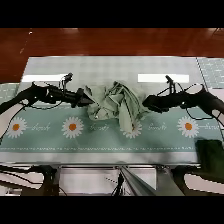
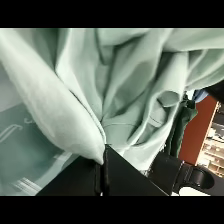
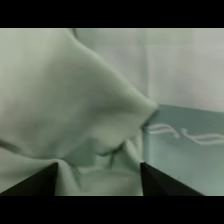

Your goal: Fold the shirts.

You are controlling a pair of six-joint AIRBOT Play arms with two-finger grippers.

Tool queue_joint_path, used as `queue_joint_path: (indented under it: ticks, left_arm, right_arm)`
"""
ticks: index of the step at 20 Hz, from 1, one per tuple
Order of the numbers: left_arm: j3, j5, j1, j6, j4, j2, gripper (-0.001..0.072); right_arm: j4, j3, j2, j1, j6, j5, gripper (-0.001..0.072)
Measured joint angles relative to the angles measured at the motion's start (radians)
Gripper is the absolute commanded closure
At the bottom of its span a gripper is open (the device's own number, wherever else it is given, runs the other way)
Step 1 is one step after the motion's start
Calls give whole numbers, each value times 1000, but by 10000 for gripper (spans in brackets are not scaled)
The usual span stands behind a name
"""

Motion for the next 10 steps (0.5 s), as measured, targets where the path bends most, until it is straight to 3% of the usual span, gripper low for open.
queue_joint_path:
  ticks: [2, 3, 10]
  left_arm:
    - [1, -2, 0, 3, -2, 11, 688]
    - [6, -1, 1, 3, -8, 18, 689]
    - [204, -7, 62, 2, -14, 196, 689]
  right_arm:
    - [33, -6, -19, 55, -6, -48, 615]
    - [45, -6, -24, 76, -8, -67, 694]
    - [-5, 76, 150, 33, -18, -23, 695]
